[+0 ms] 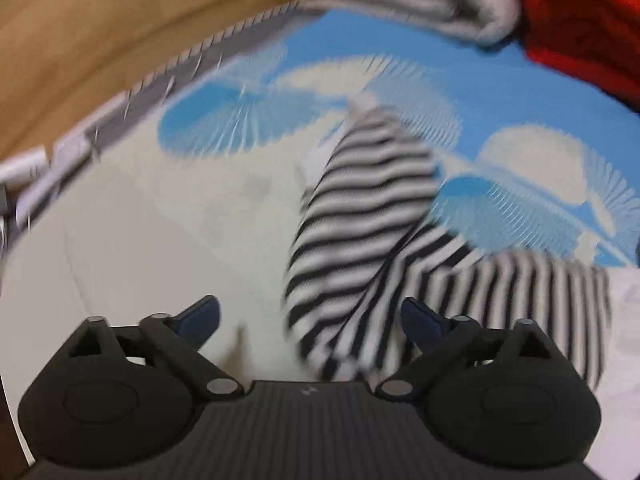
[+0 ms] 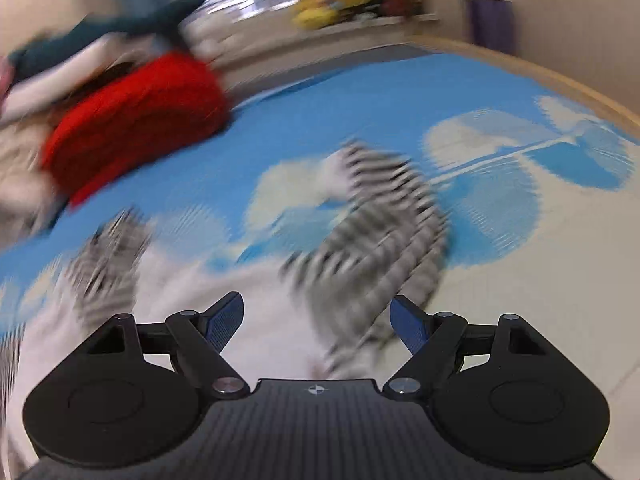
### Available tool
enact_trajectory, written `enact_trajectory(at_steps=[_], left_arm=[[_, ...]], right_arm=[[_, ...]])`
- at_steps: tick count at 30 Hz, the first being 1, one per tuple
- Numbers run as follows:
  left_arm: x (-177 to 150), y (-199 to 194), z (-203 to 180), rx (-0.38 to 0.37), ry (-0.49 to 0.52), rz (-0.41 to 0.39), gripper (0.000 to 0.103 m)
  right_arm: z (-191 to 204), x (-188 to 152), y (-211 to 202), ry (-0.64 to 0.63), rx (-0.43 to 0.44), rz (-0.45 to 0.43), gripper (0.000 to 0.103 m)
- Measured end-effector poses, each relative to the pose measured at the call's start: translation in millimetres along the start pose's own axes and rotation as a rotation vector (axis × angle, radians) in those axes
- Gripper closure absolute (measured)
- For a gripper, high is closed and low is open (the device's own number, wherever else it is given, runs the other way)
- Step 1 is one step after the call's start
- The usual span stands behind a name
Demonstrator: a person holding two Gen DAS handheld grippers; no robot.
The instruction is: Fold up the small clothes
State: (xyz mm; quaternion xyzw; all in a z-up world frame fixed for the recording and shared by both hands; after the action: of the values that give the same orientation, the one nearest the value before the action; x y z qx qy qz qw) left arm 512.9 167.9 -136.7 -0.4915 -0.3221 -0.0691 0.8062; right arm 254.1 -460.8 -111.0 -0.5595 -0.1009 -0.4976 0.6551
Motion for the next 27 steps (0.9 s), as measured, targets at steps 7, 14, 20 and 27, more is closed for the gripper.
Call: enact_trajectory(at_steps=[7, 14, 20, 27], left_arm=[[14, 0, -55, -0.101, 0.016, -0.042, 0.0], [33, -15, -127, -0.336, -0.017, -0.016, 0.0], [47, -49, -232, -0.553, 0.075, 0.032, 0.0], [31, -58, -251, -0.563, 0.112, 0.021, 0.0]], right_arm=[[-75, 74, 104, 0.154, -0.124, 0.044, 0.021], [17, 91, 178, 0.059, 0.205, 0.103, 0.022], [154, 87, 247, 0.038, 0.445, 0.242, 0.022], [253, 42, 305, -0.078, 0.457, 0.345, 0.066]])
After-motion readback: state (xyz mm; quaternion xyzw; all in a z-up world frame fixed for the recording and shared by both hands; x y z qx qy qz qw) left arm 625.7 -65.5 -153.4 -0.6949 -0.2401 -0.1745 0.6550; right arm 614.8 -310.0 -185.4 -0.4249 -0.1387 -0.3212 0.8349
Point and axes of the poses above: each gripper's, at about its wrist camera, not at the fingertips, and y roughly the way its jaws point, z to its left, x to its top, the point moved 4 cm from there along y, roughly the way its jaws point, and after that the axes turned 7 degrees about x, right-handed, at the moved point
